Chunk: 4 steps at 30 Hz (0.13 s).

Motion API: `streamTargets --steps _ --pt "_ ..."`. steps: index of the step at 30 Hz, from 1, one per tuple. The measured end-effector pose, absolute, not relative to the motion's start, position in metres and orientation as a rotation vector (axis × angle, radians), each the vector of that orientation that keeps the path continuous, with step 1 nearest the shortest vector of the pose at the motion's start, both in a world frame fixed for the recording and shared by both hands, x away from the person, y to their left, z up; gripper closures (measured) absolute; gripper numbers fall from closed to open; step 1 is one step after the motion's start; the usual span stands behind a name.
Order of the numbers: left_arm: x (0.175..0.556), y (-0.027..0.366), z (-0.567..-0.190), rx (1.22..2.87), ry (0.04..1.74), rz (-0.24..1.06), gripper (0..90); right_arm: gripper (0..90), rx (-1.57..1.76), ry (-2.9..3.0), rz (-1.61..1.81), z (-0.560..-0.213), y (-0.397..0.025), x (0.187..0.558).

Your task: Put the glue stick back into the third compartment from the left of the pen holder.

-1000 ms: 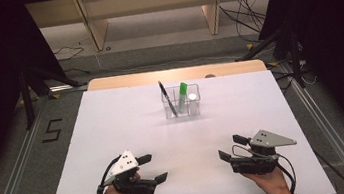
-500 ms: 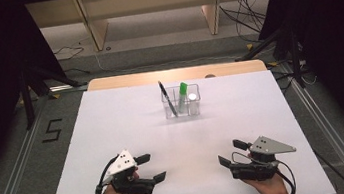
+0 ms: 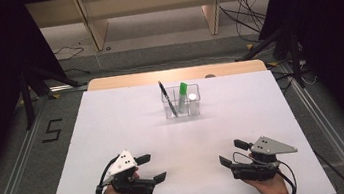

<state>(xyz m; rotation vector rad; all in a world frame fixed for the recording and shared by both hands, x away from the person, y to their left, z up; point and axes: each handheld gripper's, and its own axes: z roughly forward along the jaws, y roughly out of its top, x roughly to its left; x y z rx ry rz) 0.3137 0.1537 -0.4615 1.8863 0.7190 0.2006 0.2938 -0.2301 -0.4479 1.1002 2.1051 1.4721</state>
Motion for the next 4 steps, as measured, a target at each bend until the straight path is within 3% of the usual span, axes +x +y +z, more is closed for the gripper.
streamTargets --steps 4 --pt "0.3137 0.1537 -0.4615 1.889 0.717 0.202 16.4 23.2 1.099 2.103 1.471 -0.4481 -0.2303 0.2936"
